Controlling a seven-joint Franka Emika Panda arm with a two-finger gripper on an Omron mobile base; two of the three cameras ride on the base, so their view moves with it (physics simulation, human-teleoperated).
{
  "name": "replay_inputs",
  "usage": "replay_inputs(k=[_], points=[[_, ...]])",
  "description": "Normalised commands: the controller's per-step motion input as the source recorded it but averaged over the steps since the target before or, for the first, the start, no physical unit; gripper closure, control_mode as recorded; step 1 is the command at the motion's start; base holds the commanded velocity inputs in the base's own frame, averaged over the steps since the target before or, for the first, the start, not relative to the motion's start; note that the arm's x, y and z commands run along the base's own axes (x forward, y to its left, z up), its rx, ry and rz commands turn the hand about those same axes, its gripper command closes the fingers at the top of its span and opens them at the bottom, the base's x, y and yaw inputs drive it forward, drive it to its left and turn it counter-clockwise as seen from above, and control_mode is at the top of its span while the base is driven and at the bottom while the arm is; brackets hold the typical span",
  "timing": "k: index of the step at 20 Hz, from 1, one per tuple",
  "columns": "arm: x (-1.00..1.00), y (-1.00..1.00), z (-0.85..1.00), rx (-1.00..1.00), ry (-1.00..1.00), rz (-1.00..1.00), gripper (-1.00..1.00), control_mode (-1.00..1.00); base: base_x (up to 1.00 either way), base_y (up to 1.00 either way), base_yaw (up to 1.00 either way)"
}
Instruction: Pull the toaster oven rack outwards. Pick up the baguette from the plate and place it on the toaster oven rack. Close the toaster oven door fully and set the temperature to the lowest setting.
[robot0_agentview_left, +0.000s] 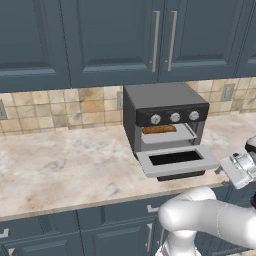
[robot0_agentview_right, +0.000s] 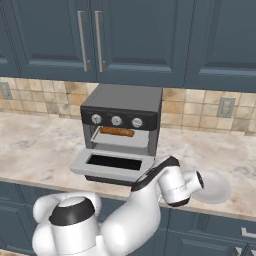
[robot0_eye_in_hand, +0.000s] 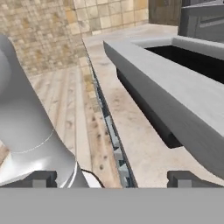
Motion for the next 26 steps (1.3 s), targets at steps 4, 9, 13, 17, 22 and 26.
replay_inputs(k=[4,9,13,17,22,26], points=[[0.21,0.00,-0.21,0.13,0.00,-0.03,-1.00,-1.00,0.00,0.00,0.00],[0.23,0.00,-0.18,0.12,0.00,-0.03,-1.00,-1.00,0.00,0.00,0.00],[0.27,0.00,-0.12,0.14,0.00,-0.03,-1.00,-1.00,0.00,0.00,0.00],[0.25,0.03,-0.03,0.13,0.00,-0.01,-1.00,-1.00,0.00,0.00,0.00],[0.24,0.08,0.04,0.06,0.00,-0.01,-1.00,-1.00,0.00,0.00,0.00],[0.13,0.20,0.41,0.01,0.00,-0.04,-1.00,-1.00,0.00,0.00,0.00]])
